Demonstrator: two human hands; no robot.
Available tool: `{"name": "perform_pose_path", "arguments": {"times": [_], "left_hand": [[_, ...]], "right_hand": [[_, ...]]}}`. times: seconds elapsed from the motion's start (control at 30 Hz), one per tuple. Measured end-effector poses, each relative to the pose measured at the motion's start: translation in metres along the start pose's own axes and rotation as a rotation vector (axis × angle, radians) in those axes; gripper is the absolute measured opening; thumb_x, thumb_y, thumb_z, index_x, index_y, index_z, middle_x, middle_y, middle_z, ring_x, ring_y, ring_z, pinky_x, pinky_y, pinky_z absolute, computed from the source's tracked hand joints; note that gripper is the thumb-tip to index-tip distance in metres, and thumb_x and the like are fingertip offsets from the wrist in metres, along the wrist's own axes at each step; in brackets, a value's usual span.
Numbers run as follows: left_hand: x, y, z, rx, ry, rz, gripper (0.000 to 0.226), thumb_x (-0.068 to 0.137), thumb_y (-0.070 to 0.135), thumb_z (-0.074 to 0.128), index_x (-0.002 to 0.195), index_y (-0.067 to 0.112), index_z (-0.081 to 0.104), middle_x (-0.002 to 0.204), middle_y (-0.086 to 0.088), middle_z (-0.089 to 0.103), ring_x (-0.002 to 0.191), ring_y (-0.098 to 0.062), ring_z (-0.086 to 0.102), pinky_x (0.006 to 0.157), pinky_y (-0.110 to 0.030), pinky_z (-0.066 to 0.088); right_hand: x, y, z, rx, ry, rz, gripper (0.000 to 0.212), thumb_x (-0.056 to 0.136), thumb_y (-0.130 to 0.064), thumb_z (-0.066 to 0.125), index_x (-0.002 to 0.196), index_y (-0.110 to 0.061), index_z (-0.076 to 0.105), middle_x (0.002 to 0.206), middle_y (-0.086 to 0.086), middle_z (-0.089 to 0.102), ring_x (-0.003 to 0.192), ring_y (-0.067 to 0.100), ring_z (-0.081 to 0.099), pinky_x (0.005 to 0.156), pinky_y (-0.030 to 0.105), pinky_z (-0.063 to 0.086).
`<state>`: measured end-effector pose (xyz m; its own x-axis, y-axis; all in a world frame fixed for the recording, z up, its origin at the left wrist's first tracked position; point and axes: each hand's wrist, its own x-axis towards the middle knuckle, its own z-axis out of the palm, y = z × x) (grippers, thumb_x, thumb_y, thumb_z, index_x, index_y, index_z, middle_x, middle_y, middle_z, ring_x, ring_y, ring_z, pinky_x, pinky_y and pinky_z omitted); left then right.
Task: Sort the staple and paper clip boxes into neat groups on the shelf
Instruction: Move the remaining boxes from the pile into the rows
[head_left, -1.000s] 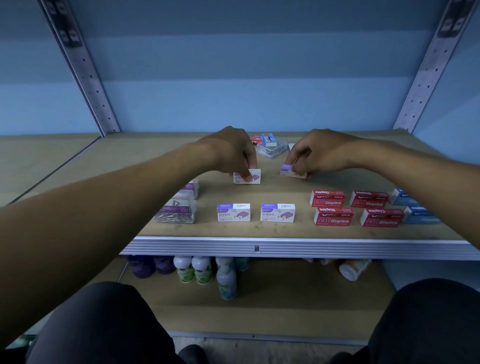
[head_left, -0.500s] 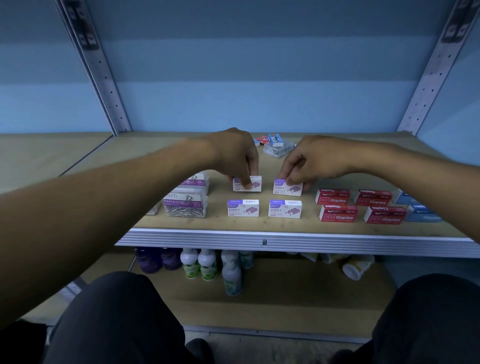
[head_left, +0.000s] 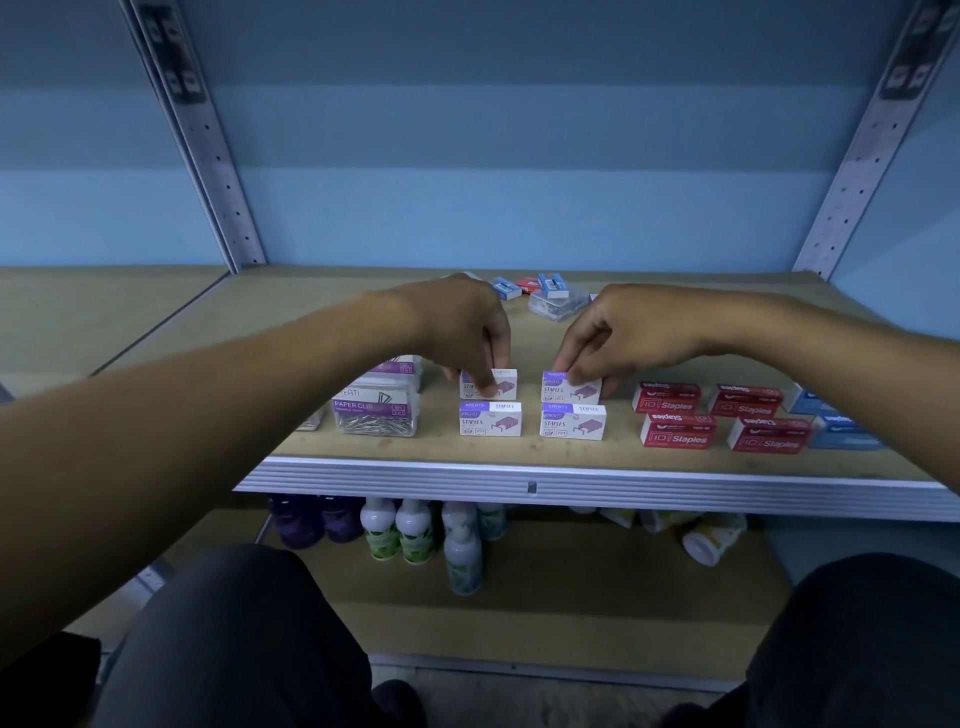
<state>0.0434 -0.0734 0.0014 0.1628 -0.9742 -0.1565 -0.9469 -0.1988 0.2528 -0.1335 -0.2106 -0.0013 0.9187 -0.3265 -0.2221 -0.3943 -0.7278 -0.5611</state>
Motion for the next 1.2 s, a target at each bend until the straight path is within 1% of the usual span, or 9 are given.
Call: {"name": "perform_pose_path", "arguments": {"times": [0.13, 0.23, 0.33, 0.4, 0.47, 0.53, 0.7, 0.87, 1.2], "left_hand": [[-0.004, -0.002, -0.009, -0.005, 0.045, 0.01, 0.019, 0.071, 0.034, 0.087, 0.084, 0.024, 0.077, 0.081, 0.009, 0.076, 0.068, -0.01, 0.072, 0.069, -0.021, 0.055], [-0.005, -0.007, -0.016, 0.01, 0.139, 0.016, 0.012, 0.075, 0.033, 0.083, 0.083, 0.025, 0.077, 0.081, 0.009, 0.075, 0.07, -0.012, 0.07, 0.074, -0.028, 0.056], [-0.001, -0.015, -0.017, -0.01, 0.262, -0.021, 0.015, 0.076, 0.034, 0.082, 0.087, 0.025, 0.078, 0.089, 0.011, 0.074, 0.085, -0.009, 0.067, 0.08, -0.026, 0.052], [0.006, -0.022, -0.018, -0.017, 0.296, -0.047, 0.018, 0.077, 0.034, 0.081, 0.092, 0.024, 0.077, 0.094, 0.012, 0.072, 0.093, -0.007, 0.063, 0.081, -0.024, 0.049], [0.014, -0.028, -0.018, -0.015, 0.3, -0.079, 0.02, 0.076, 0.034, 0.082, 0.093, 0.025, 0.075, 0.096, 0.013, 0.071, 0.096, -0.008, 0.062, 0.08, -0.024, 0.047], [0.022, -0.035, -0.018, -0.014, 0.301, -0.104, 0.021, 0.076, 0.035, 0.082, 0.093, 0.027, 0.074, 0.098, 0.013, 0.069, 0.097, -0.009, 0.061, 0.078, -0.025, 0.047], [0.044, -0.046, -0.021, 0.037, 0.332, -0.101, 0.027, 0.081, 0.033, 0.076, 0.106, 0.023, 0.071, 0.112, 0.004, 0.066, 0.106, -0.018, 0.06, 0.091, -0.036, 0.051], [0.073, -0.052, -0.033, 0.046, 0.321, -0.117, 0.041, 0.08, 0.038, 0.078, 0.115, 0.018, 0.067, 0.115, 0.001, 0.066, 0.109, -0.019, 0.059, 0.092, -0.032, 0.048], [0.141, -0.059, -0.035, 0.123, 0.176, -0.178, 0.069, 0.073, 0.064, 0.073, 0.127, 0.023, 0.059, 0.131, 0.004, 0.058, 0.118, -0.019, 0.055, 0.1, -0.039, 0.046]], "right_hand": [[0.003, 0.002, -0.004, 0.022, 0.019, 0.014, 0.016, 0.096, -0.013, 0.064, 0.104, -0.016, 0.079, 0.096, -0.001, 0.079, 0.087, 0.016, 0.076, 0.078, 0.029, 0.062], [0.007, 0.005, -0.008, -0.048, 0.087, 0.028, 0.017, 0.095, -0.016, 0.064, 0.102, -0.022, 0.078, 0.093, -0.002, 0.077, 0.084, 0.013, 0.075, 0.079, 0.027, 0.061], [0.011, 0.008, -0.014, -0.202, 0.131, 0.055, 0.02, 0.091, -0.023, 0.062, 0.101, -0.034, 0.076, 0.095, -0.011, 0.074, 0.084, 0.012, 0.072, 0.081, 0.026, 0.056], [0.015, 0.011, -0.017, -0.279, 0.17, 0.071, 0.022, 0.09, -0.028, 0.06, 0.102, -0.039, 0.075, 0.101, -0.014, 0.072, 0.092, 0.01, 0.068, 0.09, 0.03, 0.054], [0.02, 0.014, -0.02, -0.312, 0.209, 0.083, 0.022, 0.091, -0.03, 0.059, 0.103, -0.041, 0.074, 0.108, -0.013, 0.069, 0.101, 0.011, 0.063, 0.094, 0.032, 0.051], [0.026, 0.018, -0.024, -0.331, 0.241, 0.093, 0.023, 0.092, -0.03, 0.059, 0.107, -0.04, 0.073, 0.112, -0.01, 0.066, 0.106, 0.014, 0.06, 0.088, 0.03, 0.047], [0.044, 0.033, -0.037, -0.315, 0.332, 0.089, 0.035, 0.09, -0.033, 0.067, 0.125, -0.033, 0.064, 0.122, -0.004, 0.065, 0.108, 0.015, 0.058, 0.084, 0.027, 0.04], [0.063, 0.039, -0.043, -0.252, 0.33, 0.103, 0.066, 0.081, -0.052, 0.075, 0.14, -0.033, 0.05, 0.138, -0.004, 0.056, 0.106, 0.013, 0.056, 0.087, 0.026, 0.038], [0.108, 0.06, -0.059, -0.241, 0.257, 0.057, 0.073, 0.08, -0.05, 0.077, 0.144, -0.038, 0.045, 0.146, -0.011, 0.05, 0.128, 0.012, 0.051, 0.096, 0.03, 0.041]]}}
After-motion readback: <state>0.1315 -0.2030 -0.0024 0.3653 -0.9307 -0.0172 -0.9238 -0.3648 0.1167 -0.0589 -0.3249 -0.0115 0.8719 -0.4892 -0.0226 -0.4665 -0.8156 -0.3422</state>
